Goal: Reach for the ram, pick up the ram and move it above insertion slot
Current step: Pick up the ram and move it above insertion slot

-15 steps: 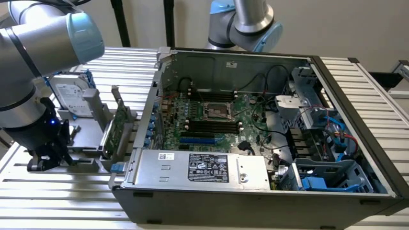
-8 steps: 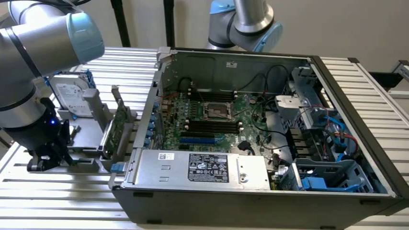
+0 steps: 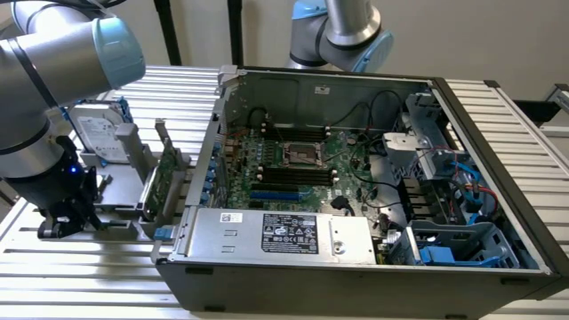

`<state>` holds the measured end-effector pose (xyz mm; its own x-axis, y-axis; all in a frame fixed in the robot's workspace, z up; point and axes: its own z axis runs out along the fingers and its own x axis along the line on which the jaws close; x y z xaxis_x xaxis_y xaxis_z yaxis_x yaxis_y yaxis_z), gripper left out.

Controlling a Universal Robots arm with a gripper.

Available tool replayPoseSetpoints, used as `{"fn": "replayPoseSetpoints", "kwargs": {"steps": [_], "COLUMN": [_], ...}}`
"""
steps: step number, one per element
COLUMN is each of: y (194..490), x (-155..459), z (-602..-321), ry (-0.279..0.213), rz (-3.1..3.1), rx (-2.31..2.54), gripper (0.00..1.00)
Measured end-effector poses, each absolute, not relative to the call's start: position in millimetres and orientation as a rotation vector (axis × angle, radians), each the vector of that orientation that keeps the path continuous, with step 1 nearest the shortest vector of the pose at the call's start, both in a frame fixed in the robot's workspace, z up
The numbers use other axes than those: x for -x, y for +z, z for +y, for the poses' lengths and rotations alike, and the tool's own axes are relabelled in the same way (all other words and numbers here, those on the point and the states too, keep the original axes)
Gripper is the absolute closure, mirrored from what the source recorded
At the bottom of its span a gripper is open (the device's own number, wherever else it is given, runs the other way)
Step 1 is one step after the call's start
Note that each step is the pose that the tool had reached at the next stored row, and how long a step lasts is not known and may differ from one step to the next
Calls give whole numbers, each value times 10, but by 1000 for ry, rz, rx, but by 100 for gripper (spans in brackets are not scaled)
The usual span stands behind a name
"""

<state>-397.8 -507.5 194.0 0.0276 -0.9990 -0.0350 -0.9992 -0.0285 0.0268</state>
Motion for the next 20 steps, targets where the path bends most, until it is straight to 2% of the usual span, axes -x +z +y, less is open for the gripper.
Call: {"fn": "replayPoseSetpoints", "kwargs": {"steps": [11,20], "y": [2023,2262], "x": [3978,3976], "z": [-5075,-5075], "ry": [69,69], "rz": [2186,2186], "rx": [2248,2248], "gripper": [86,86]}}
